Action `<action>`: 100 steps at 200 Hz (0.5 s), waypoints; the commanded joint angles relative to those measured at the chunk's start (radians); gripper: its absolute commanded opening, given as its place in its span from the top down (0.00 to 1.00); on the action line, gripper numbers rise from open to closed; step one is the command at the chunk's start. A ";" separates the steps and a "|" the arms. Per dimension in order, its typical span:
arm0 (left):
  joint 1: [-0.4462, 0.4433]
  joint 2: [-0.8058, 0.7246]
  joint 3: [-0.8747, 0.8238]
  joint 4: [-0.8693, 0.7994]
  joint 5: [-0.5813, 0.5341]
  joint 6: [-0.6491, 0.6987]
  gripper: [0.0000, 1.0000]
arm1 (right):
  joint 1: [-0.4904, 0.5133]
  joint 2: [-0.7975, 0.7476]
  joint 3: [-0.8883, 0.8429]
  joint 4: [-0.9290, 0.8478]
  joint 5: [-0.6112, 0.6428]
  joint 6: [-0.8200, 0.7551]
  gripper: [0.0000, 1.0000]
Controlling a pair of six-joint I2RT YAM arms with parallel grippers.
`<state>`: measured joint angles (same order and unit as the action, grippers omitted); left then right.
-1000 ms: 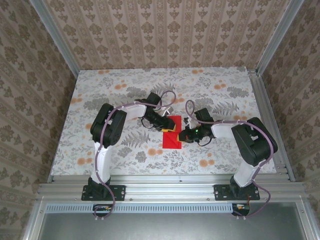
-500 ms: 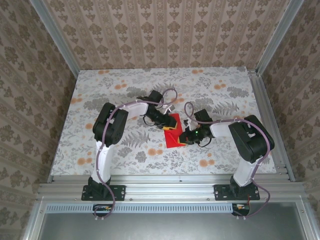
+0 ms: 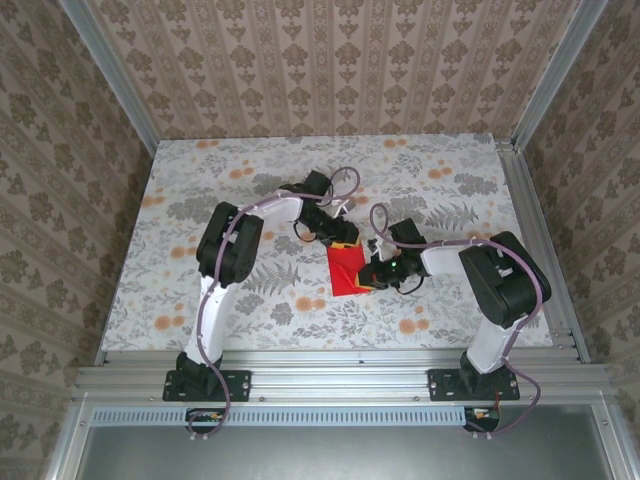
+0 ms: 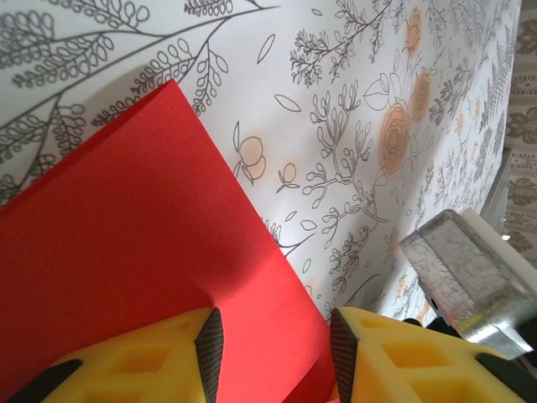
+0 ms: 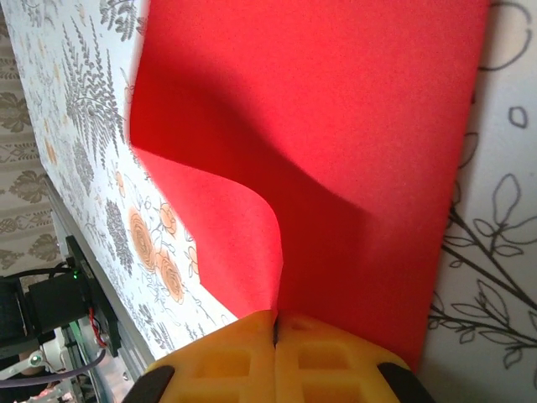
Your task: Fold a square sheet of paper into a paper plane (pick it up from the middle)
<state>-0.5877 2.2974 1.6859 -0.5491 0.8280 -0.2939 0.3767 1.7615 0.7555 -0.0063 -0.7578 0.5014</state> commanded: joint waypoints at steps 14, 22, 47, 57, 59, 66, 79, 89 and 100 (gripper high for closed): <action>-0.007 0.040 0.017 -0.071 -0.031 0.064 0.58 | 0.011 -0.055 -0.009 -0.004 -0.036 0.023 1.00; -0.012 0.040 0.014 -0.087 -0.035 0.081 0.58 | 0.014 -0.061 -0.008 -0.005 -0.040 0.026 1.00; -0.028 0.042 -0.006 -0.126 -0.042 0.129 0.58 | 0.020 -0.078 0.001 -0.030 -0.033 0.013 1.00; -0.032 0.040 -0.023 -0.127 -0.035 0.138 0.58 | 0.019 -0.082 0.007 -0.050 -0.020 -0.004 1.00; -0.032 0.039 -0.027 -0.127 -0.035 0.140 0.58 | 0.019 -0.081 0.008 -0.054 -0.019 -0.005 1.00; -0.034 0.037 -0.040 -0.127 -0.035 0.146 0.58 | 0.019 -0.079 0.013 -0.061 -0.014 -0.015 1.00; -0.037 0.033 -0.058 -0.126 -0.032 0.156 0.58 | 0.020 -0.075 0.023 -0.078 -0.007 -0.029 1.00; -0.037 0.029 -0.070 -0.127 -0.032 0.161 0.58 | 0.020 -0.071 0.032 -0.092 0.001 -0.042 1.00; -0.037 0.025 -0.078 -0.131 -0.030 0.169 0.58 | 0.020 -0.065 0.041 -0.106 0.008 -0.056 1.00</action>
<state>-0.6083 2.2929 1.6722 -0.5903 0.8375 -0.1814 0.3912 1.7027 0.7605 -0.0498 -0.7662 0.4915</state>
